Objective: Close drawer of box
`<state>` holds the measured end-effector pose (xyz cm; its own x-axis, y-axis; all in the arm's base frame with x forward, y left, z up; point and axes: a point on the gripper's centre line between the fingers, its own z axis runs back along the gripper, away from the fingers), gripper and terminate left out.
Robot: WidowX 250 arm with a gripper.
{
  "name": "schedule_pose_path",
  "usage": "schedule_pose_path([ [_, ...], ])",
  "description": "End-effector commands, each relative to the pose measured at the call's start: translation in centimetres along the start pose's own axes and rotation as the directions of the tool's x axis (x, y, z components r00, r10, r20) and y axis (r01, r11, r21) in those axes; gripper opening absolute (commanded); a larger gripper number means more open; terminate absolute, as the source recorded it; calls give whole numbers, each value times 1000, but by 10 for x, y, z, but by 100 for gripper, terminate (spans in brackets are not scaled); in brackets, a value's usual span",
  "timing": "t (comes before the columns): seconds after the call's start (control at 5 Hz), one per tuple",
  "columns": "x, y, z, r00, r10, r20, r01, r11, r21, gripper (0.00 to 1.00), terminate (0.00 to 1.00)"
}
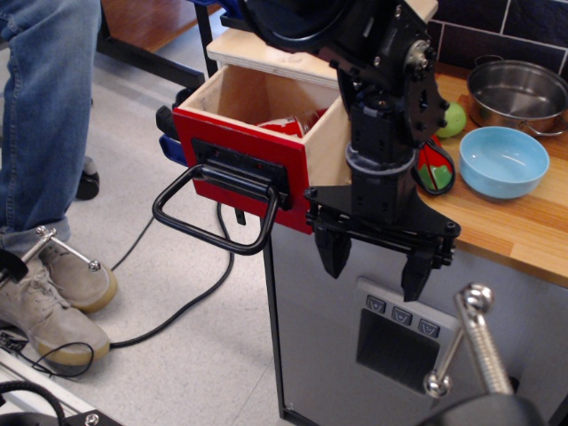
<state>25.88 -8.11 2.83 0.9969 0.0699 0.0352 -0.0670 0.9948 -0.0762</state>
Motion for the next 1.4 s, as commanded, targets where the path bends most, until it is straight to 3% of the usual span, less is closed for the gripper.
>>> schedule_pose_path([
  [0.0,0,0,0,1000,0,0,0,1000,0,100,0],
  [0.4,-22,33,46,999,32,-30,-35,994,-103,100,0],
  [0.6,-23,63,62,999,30,-38,-34,992,-123,100,0],
  [0.8,-15,91,65,999,15,-29,-19,991,-130,100,0],
  [1.2,7,123,63,998,-35,56,39,996,-75,100,0],
])
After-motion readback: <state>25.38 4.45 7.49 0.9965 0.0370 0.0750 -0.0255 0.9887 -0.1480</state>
